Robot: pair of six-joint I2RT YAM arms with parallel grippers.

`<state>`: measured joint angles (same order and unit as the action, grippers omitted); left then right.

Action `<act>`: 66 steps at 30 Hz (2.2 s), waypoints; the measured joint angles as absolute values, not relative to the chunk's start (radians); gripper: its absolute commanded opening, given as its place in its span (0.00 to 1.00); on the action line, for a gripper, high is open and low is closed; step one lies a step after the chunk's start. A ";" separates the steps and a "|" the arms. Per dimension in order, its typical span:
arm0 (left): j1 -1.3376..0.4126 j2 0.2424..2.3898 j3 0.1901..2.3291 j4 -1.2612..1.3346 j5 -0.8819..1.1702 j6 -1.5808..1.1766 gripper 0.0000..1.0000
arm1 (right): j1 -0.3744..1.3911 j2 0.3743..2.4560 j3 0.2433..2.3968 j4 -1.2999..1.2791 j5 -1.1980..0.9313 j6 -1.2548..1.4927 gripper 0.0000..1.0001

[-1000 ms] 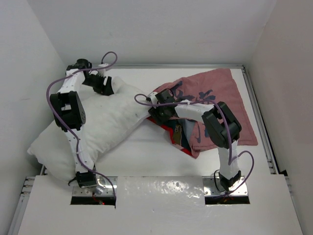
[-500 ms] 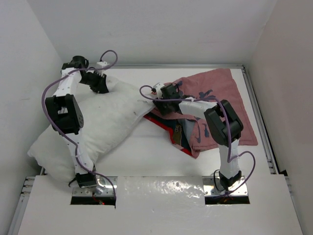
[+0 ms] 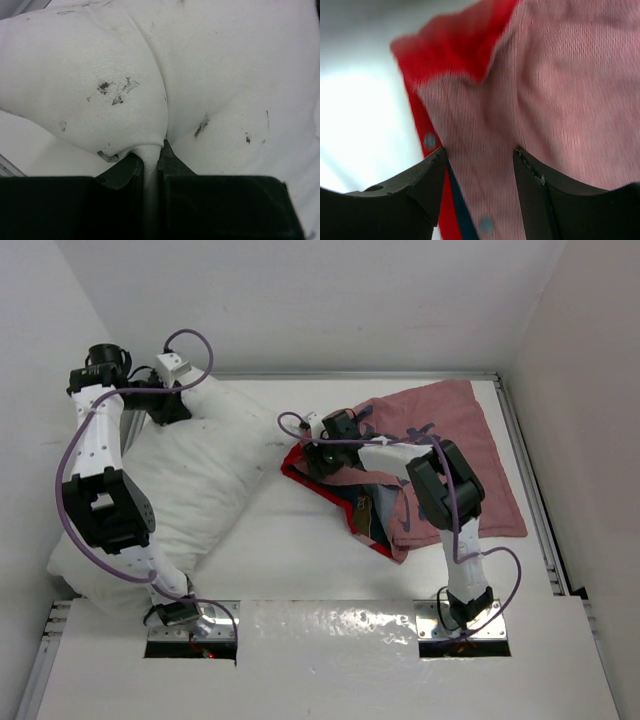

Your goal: Put the pillow into the pillowcase

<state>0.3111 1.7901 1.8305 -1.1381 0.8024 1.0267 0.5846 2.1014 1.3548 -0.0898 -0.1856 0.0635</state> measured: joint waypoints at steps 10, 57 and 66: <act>0.308 1.764 1.790 -1.199 0.823 1.145 0.00 | 0.585 2.188 1.436 -0.059 -0.130 0.121 0.00; 0.415 1.547 1.551 -1.184 0.765 1.353 0.00 | 0.510 2.097 1.536 -0.415 0.039 0.230 0.75; 0.383 1.525 1.523 -1.211 0.773 1.391 0.00 | 0.564 2.072 1.384 -0.291 -0.007 0.284 0.74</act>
